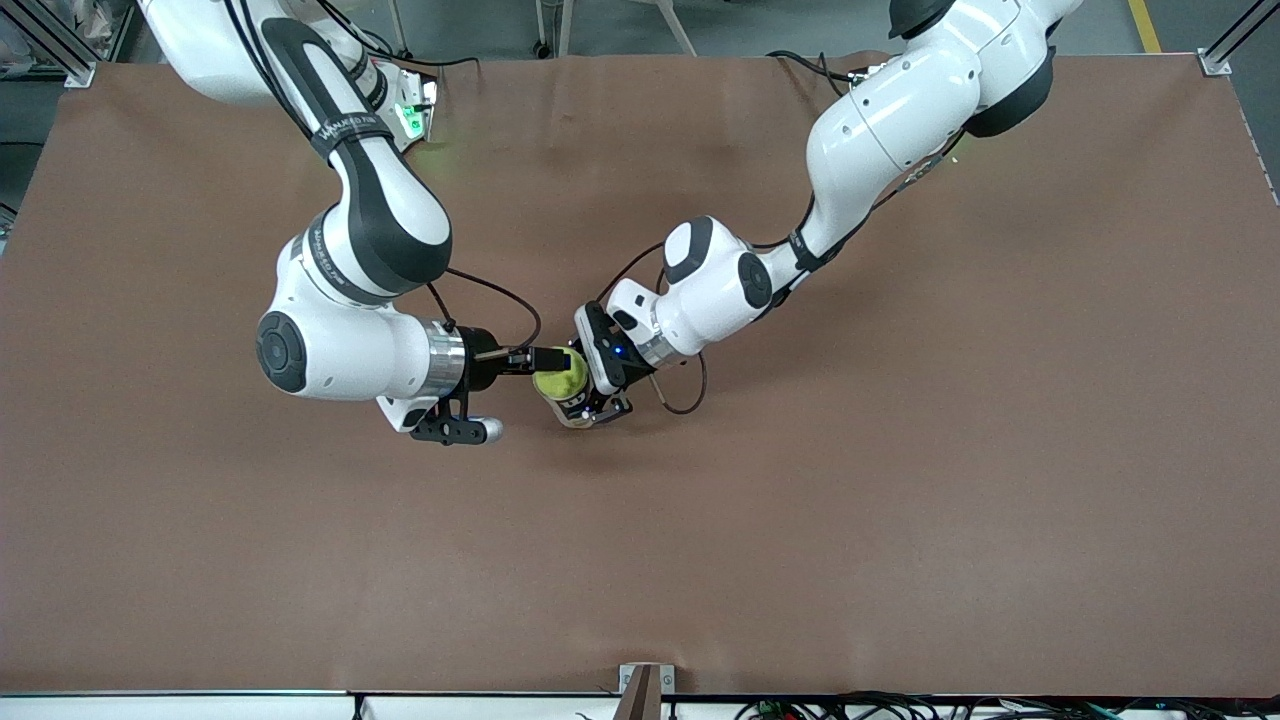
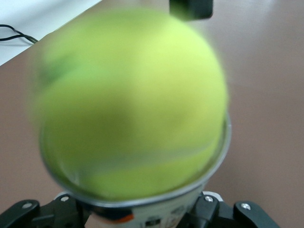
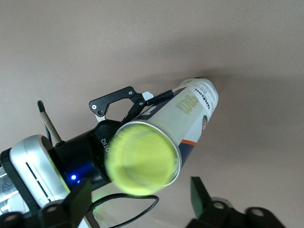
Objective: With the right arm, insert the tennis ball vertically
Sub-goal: 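Set the can down and withdraw the right gripper to rest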
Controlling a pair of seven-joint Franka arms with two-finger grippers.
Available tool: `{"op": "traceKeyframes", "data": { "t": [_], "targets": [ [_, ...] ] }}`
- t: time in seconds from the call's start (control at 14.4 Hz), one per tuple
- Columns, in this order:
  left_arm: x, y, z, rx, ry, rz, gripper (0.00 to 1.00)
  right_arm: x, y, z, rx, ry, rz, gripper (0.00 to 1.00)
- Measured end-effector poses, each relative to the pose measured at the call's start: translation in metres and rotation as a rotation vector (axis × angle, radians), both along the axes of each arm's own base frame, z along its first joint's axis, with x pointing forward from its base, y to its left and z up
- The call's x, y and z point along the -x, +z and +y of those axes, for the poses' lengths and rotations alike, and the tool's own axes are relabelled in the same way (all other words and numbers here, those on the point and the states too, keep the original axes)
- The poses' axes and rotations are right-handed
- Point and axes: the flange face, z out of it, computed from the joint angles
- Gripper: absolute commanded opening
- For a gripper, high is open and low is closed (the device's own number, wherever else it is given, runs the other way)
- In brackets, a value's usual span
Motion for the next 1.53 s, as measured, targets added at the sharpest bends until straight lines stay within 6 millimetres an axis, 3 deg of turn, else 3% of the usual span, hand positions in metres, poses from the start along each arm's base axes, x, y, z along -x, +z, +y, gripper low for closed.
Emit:
{"op": "traceKeyframes", "data": {
  "t": [0.42,0.56,0.76,0.83,0.97,1.25,1.53],
  "targets": [
    [0.000,0.000,0.000,0.000,0.001,0.000,0.77,-0.002,0.001,-0.004,0.005,-0.016,0.002,1.00],
    [0.000,0.000,0.000,0.000,0.001,-0.001,0.80,-0.010,0.005,-0.020,0.018,-0.038,-0.005,1.00],
    [0.001,-0.001,0.000,-0.001,0.000,0.000,0.89,-0.032,0.030,-0.092,0.115,-0.068,-0.012,1.00],
    [0.002,-0.002,0.001,-0.004,-0.001,0.002,1.00,-0.037,0.044,-0.123,0.170,-0.073,-0.018,1.00],
    [0.006,-0.014,0.004,-0.023,-0.008,0.017,1.00,-0.040,0.076,-0.174,0.281,-0.075,-0.031,1.00],
    [0.005,-0.032,0.020,-0.054,-0.030,0.082,1.00,-0.032,0.128,-0.224,0.432,-0.088,-0.100,1.00],
    [-0.005,-0.032,0.041,-0.077,-0.065,0.153,1.00,-0.028,0.152,-0.287,0.436,-0.105,-0.131,1.00]
  ]
}}
